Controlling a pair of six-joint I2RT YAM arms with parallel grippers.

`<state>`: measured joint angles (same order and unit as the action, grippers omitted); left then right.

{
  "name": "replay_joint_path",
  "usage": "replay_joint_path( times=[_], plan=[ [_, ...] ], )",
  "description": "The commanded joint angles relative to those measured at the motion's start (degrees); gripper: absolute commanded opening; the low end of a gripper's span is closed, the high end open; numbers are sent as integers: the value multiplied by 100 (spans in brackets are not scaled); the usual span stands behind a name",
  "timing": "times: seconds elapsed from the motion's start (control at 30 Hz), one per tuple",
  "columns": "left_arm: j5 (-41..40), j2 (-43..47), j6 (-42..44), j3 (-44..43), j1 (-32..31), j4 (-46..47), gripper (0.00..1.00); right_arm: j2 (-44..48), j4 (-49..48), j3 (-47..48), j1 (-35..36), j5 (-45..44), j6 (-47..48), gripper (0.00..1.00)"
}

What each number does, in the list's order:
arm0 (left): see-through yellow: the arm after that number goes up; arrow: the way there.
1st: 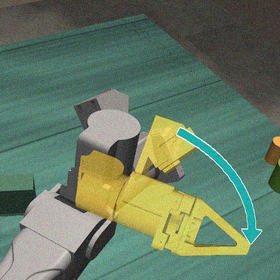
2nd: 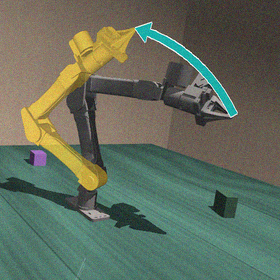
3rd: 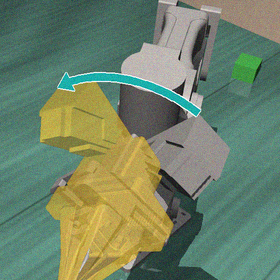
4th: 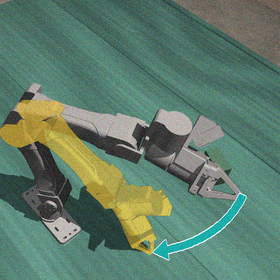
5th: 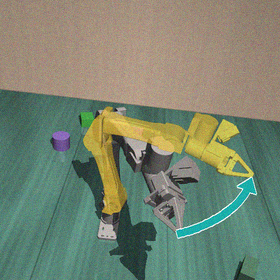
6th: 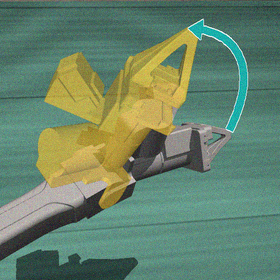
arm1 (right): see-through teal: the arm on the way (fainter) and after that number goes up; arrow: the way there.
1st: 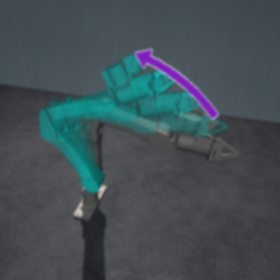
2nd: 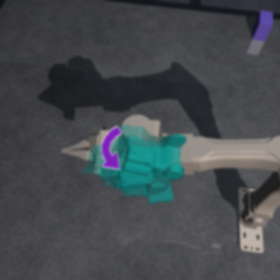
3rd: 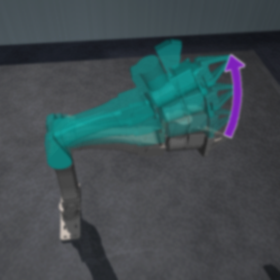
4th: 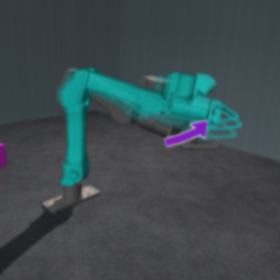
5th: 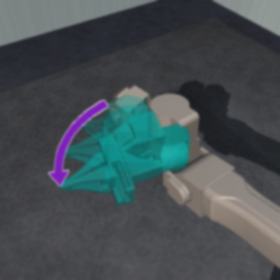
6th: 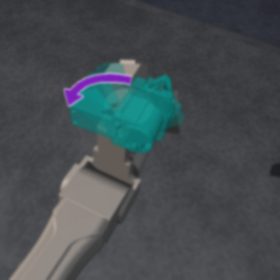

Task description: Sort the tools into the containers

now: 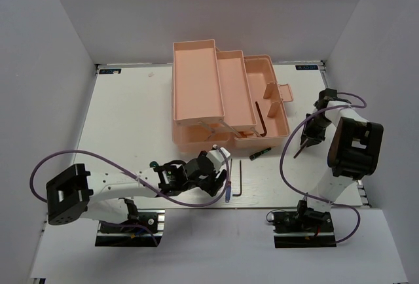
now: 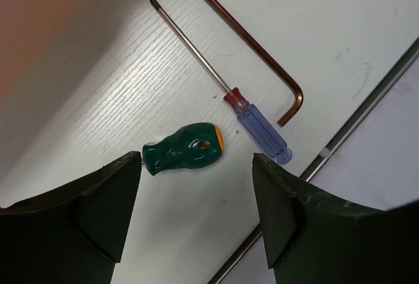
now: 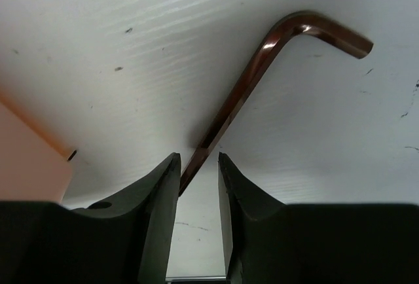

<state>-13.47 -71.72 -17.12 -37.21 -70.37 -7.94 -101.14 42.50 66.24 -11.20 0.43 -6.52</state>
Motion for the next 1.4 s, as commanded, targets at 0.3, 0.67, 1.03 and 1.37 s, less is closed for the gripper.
replay_joint_path(
  times=[0.3, 0.67, 1.03, 1.37],
  plan=[
    [91, -518, -195, -427, -38, 451, 79, -564, -506, 30, -40, -297, -323, 33],
    [258, -1211, -195, -963, -38, 970, 79, 84, -611, -340, -189, 139, -227, 0],
    [48, -2943, -1344, -2447, -311, -29, 57, 1738, -155, 293, -225, 1362, 370, 0],
    [-963, -3454, -2066, -3134, -548, -1130, 57, 1143, -49, 1567, 135, 3418, 293, 0]
  ],
)
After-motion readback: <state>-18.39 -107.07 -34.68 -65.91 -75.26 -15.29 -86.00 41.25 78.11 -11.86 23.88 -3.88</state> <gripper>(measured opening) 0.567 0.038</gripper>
